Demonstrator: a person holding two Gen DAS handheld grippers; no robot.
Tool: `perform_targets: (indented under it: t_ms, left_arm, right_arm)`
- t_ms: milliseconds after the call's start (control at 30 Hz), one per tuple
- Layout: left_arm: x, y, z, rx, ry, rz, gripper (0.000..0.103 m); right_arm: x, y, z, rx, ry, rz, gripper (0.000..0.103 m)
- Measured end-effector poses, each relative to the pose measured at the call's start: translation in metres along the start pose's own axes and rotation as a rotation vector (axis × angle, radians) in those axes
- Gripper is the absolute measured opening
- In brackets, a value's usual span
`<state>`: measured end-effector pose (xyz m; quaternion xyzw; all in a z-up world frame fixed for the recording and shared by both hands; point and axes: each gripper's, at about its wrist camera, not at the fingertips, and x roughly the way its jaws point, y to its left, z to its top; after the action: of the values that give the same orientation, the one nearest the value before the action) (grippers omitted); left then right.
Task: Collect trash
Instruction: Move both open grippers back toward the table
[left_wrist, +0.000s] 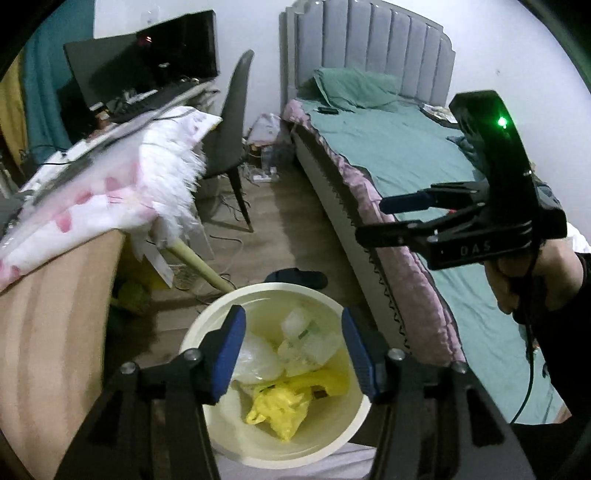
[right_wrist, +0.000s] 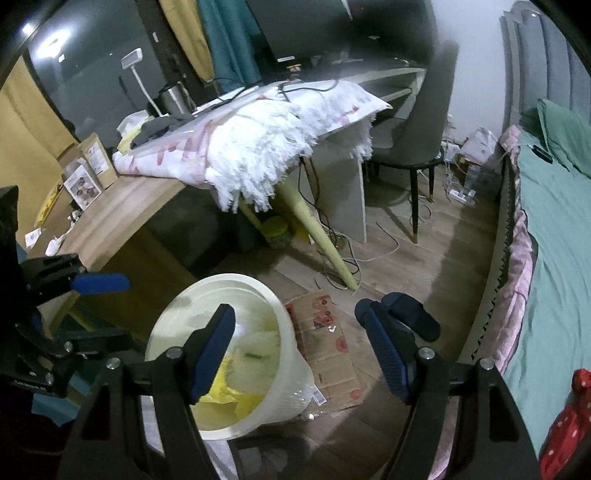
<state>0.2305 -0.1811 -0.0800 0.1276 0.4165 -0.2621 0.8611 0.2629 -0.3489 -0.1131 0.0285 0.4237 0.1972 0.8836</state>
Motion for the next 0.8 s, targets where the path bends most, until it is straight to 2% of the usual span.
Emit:
perform_targets:
  t_ms: [800]
  left_arm:
    - [-0.110,0.094,-0.053,-0.188,-0.133,0.179,0.055]
  right_arm:
    - [0.006,0.144,0.048,-0.222,-0.020,0.091,0.071]
